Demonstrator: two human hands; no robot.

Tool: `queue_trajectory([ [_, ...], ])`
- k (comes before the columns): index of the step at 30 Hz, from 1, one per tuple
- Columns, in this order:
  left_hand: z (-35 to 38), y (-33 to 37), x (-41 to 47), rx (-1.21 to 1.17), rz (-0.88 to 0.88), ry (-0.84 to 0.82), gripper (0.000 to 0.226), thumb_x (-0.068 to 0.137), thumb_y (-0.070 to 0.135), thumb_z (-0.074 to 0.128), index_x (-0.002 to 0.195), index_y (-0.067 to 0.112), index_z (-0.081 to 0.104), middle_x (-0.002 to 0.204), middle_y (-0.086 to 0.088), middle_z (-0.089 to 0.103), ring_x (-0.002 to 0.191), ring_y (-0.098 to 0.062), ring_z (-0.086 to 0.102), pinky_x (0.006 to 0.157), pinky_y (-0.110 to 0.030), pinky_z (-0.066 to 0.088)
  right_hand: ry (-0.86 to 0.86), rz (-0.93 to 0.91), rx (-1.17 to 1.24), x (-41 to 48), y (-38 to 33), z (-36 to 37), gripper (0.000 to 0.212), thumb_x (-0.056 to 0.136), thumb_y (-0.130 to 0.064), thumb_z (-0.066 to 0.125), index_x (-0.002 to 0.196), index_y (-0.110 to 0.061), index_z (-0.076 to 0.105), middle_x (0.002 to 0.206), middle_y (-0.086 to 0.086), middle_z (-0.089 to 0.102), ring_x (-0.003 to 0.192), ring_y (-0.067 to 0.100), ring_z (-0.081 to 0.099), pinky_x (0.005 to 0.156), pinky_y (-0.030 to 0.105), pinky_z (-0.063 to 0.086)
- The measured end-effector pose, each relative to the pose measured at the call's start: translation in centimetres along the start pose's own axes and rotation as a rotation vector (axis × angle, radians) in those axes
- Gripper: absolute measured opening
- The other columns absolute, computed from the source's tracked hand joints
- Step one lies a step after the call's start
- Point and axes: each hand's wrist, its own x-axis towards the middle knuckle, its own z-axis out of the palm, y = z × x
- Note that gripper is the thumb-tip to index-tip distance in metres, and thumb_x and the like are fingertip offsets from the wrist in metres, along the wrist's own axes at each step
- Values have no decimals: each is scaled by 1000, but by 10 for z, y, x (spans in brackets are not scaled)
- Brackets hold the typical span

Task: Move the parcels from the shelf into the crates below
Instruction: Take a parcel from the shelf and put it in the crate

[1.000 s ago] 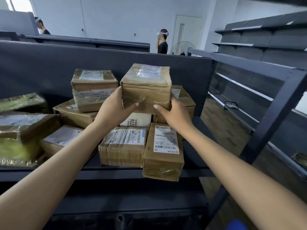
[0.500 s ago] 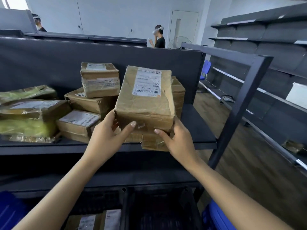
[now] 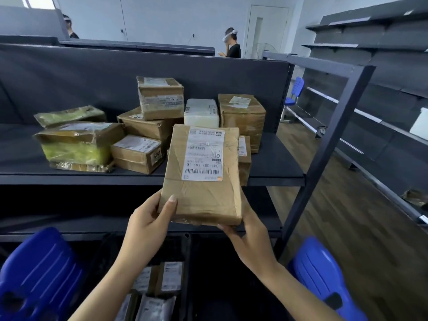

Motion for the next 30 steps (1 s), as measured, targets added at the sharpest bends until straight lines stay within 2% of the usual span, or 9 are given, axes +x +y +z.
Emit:
queue_trajectory([
  [4,-2,-2,-12,5,26,30,33,88,40,50,113,26,67,95,16,73,90,2,66,73,-9,47,-41,6,-28,-5,-3,1,82,86,-26,72,152,-25,24,150,-8,41,138,5,38,106,13,33],
  [8,-5,-9,-19,-21,49,84,40,90,35,50,125,21,63,106,20,71,103,4,63,84,-8,46,-184,63,-49,-8,-6,-2,99,73,-58,73,152,-38,15,154,-19,31,140,-3,28,112,15,27],
  [11,-4,-14,-22,-16,57,110,40,90,34,51,127,24,60,109,23,69,106,6,62,86,-7,45,-240,113,83,-7,-14,-3,89,80,-67,61,152,-37,19,150,-23,36,137,-4,33,111,17,31],
  [14,0,-19,-26,-4,56,132,41,90,35,51,128,23,61,107,23,70,103,6,62,83,-6,45,-196,173,222,-1,-25,-1,68,88,-64,51,148,-35,34,137,-24,53,128,-3,47,104,16,39],
  [19,11,-22,-35,13,40,163,32,90,32,53,122,34,60,98,26,71,88,12,64,71,-1,43,-84,241,252,10,-32,3,44,91,-47,52,134,-40,51,116,-29,64,110,-10,58,85,2,41],
  [21,15,-22,-37,5,21,156,34,89,28,57,123,33,60,99,27,70,90,14,63,73,0,43,-45,253,270,12,-28,3,39,92,-41,52,132,-38,54,114,-30,65,109,-10,58,84,1,41],
  [24,18,-23,-39,-32,-27,99,43,82,38,61,125,36,58,104,28,69,97,11,63,76,0,44,-26,297,282,20,-19,-3,27,96,-32,54,122,-40,60,109,-29,68,106,-9,60,83,3,42],
  [27,12,-26,-34,-176,-126,56,53,75,48,67,125,29,60,112,19,70,107,2,63,84,-8,48,-26,346,286,31,-10,-14,21,97,-28,55,107,-42,64,105,-25,70,104,-7,62,81,4,43],
  [30,-6,-24,-14,-285,-252,136,69,69,64,69,126,27,57,123,7,66,118,-10,59,103,-32,43,-49,359,300,39,-5,-24,16,93,-31,56,100,-40,68,99,-22,73,96,-8,65,76,4,44],
])
